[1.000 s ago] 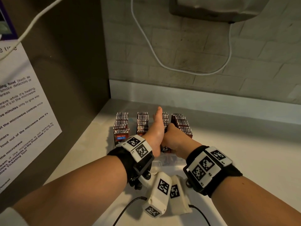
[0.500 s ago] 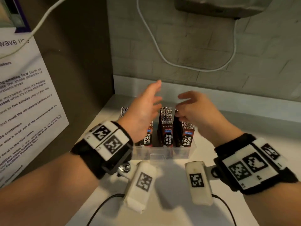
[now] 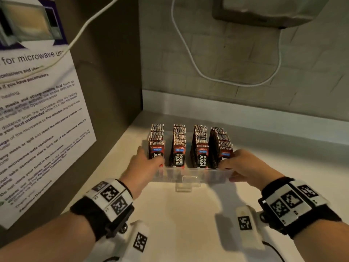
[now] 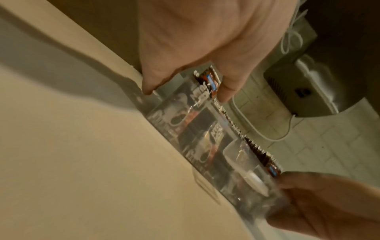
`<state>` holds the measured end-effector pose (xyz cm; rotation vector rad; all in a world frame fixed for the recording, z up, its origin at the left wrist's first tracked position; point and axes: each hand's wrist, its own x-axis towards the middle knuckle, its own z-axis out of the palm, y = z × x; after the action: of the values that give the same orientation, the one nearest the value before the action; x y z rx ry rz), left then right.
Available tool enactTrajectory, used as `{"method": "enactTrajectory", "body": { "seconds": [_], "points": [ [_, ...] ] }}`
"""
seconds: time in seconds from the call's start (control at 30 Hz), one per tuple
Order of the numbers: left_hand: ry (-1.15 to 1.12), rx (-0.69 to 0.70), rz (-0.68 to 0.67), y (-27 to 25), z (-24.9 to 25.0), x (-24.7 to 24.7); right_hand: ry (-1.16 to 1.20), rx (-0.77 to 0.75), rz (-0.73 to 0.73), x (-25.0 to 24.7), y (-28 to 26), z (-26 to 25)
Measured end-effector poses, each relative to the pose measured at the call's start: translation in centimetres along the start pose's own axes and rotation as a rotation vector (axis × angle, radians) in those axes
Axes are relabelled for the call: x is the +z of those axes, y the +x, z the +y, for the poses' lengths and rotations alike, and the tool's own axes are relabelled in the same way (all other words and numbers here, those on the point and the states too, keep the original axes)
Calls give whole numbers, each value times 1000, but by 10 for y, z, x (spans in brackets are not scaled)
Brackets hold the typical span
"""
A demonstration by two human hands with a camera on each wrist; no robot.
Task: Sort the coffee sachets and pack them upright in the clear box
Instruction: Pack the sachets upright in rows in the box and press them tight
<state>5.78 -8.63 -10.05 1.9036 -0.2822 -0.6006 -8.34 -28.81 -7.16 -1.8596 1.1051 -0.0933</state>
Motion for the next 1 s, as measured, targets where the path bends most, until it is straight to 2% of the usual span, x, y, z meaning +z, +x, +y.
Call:
{"method": "enactTrajectory", "body": {
  "seconds": [0.2, 0.3, 0.67, 1.0],
  "points": [
    [99, 135, 161, 16, 13, 17, 22, -32, -15, 1, -1, 3],
    [154, 141, 206, 24, 16, 20, 38, -45, -17, 0, 0, 4],
    [331, 110, 282, 44, 24, 15, 46, -83, -24, 9, -2, 3],
    [288, 114, 250, 42, 22, 13, 58, -83, -13, 9, -6, 2]
  ]
}}
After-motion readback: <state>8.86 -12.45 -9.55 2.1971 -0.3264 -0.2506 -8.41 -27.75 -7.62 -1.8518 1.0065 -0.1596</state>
